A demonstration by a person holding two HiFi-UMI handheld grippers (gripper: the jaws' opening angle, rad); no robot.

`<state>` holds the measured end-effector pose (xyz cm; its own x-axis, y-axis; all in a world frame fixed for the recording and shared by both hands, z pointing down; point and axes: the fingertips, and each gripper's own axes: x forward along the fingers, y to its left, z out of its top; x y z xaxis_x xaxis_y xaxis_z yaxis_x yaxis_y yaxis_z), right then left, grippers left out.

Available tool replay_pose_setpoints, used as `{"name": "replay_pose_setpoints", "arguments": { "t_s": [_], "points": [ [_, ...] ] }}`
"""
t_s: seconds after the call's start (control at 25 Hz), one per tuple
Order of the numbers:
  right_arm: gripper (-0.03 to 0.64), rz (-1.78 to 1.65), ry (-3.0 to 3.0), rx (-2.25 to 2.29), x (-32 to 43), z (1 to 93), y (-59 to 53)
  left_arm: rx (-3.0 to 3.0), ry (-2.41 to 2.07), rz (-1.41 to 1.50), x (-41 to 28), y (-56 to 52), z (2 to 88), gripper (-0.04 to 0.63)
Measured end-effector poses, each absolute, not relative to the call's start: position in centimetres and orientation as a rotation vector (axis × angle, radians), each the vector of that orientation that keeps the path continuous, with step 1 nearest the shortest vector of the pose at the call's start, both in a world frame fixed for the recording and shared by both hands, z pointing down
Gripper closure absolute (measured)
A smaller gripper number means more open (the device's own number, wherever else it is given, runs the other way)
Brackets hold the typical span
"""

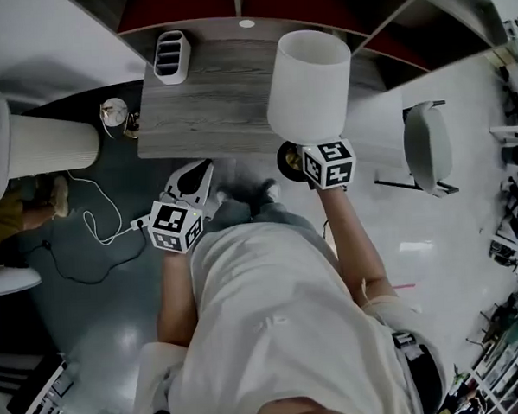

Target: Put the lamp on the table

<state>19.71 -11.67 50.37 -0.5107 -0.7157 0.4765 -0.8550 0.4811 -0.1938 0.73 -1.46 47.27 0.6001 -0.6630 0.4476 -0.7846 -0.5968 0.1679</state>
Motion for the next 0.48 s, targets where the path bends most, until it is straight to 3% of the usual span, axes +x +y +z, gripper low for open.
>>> {"name": "replay_pose_setpoints", "arguments": {
  "t_s": [0.48],
  "points": [
    [0.465,0.447,-2.466,1.175,9.4,52.9,-19.4,2.334,-1.353,0.474,-9.3,-1.9,48.2,0.580]
  ]
}}
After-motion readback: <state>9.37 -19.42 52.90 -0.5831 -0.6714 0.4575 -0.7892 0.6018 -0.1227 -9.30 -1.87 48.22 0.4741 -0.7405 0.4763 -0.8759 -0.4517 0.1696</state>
